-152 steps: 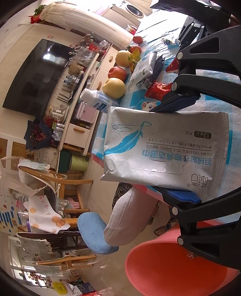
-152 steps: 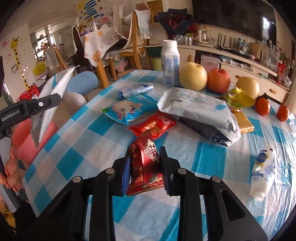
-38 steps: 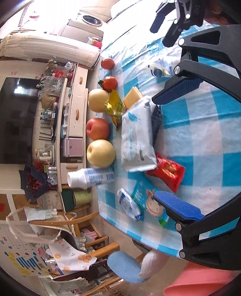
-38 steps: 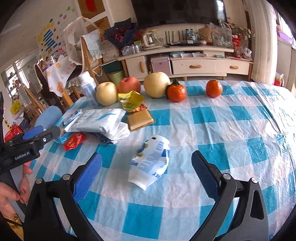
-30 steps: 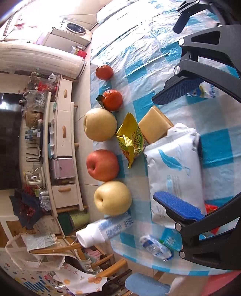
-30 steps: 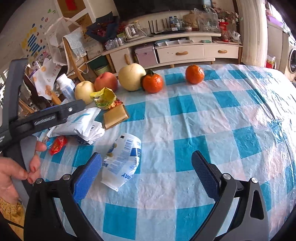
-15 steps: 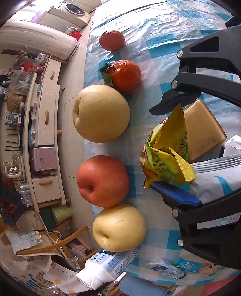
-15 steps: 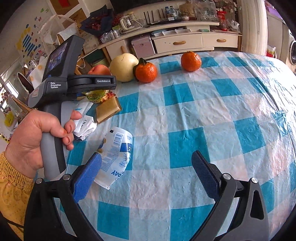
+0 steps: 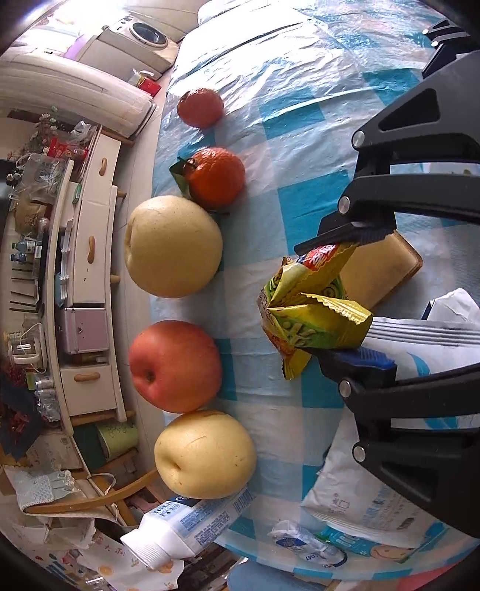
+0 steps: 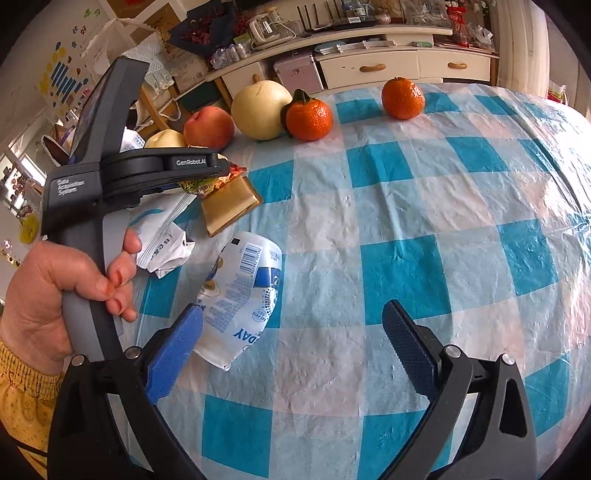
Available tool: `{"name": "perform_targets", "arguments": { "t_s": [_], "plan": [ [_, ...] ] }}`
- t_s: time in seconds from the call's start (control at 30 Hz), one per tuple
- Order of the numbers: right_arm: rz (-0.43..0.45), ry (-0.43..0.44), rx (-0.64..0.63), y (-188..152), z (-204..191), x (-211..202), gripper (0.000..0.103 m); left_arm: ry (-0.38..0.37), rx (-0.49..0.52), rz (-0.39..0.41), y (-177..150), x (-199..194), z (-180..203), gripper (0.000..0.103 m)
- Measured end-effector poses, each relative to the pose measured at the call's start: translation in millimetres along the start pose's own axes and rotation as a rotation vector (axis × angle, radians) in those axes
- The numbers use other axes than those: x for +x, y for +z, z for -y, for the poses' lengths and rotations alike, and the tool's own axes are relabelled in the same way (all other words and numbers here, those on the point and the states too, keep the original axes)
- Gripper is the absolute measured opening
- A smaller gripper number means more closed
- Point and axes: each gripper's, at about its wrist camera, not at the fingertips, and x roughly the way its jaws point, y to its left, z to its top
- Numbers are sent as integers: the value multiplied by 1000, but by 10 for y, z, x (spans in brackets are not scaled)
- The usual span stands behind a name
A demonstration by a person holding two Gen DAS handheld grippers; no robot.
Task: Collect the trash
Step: 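Grasp the yellow-green snack bag with the left tool while the right tool approaches the white bag, then grasp and lift the white printed DAY bag with the right tool while the left tool lifts its bag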
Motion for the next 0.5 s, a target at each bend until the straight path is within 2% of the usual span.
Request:
{"name": "perform_targets", "arguments": {
  "t_s": [0.5],
  "plan": [
    [8,40,-43,-5,-129,67,98,-133,-50,93,-610,-934,-272,44]
  ]
}}
